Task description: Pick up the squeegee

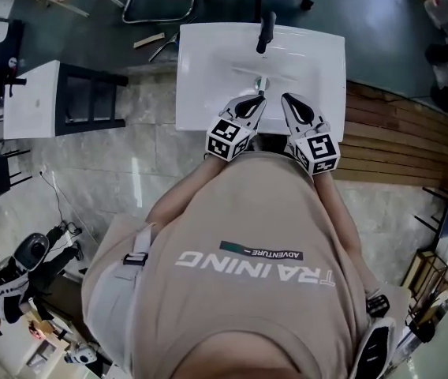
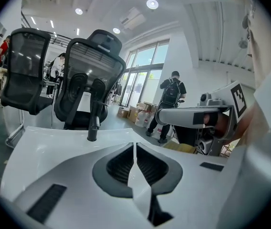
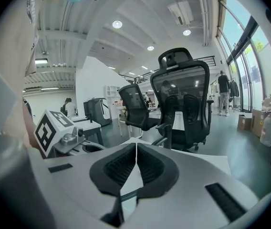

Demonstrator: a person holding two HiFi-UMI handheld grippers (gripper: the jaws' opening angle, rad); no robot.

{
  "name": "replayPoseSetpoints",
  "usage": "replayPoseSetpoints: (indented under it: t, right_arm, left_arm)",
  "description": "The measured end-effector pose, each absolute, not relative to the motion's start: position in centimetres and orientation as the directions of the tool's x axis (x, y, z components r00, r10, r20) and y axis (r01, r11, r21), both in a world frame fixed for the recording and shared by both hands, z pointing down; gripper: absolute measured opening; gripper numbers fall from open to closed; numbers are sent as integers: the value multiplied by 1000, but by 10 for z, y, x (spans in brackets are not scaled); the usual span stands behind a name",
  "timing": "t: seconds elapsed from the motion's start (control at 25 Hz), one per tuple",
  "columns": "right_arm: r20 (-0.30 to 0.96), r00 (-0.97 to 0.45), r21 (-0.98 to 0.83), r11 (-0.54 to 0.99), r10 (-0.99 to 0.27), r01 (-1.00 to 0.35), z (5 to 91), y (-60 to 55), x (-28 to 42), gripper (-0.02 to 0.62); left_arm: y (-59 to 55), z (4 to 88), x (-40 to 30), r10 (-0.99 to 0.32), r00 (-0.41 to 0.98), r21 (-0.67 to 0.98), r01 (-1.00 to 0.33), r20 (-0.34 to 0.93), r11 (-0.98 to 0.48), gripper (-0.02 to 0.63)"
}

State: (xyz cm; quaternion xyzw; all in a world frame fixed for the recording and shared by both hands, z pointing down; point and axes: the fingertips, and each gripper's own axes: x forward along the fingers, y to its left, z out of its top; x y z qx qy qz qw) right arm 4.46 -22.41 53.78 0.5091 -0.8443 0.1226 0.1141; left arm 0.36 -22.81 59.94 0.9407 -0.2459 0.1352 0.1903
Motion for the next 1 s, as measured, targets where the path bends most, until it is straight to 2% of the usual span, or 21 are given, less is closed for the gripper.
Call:
replayPoseSetpoints:
  t: [0.12,0.16,0.2,0.24,0.68,1.0]
  right_arm:
    - [307,-476,-80,475,-824,-876,534,-229,47,32]
    - [305,-480,-77,481,-823,-873,532,-231,49,32]
    - [302,-483,-75,484,-822,-872,530,-232,52,32]
    - [298,-485,-75,486,-822,-871,527,-234,55,32]
    - [281,-534,-64,539,-798,-840,523,-241,72,32]
    - [293,-557,-62,566,-777,-822,529,-239,83,32]
  left_arm:
    - [-238,615,0,-447,799,278,-571,401,-772,14]
    - [-242,622,0,-463,776,270,-598,428,-754,33]
    - [-246,630,0,-473,755,262,-620,454,-739,83]
    - [-248,637,2,-475,738,254,-634,479,-730,98]
    - [-260,739,9,-360,515,205,-750,778,-629,149]
    - [-275,777,13,-274,375,175,-816,886,-552,155]
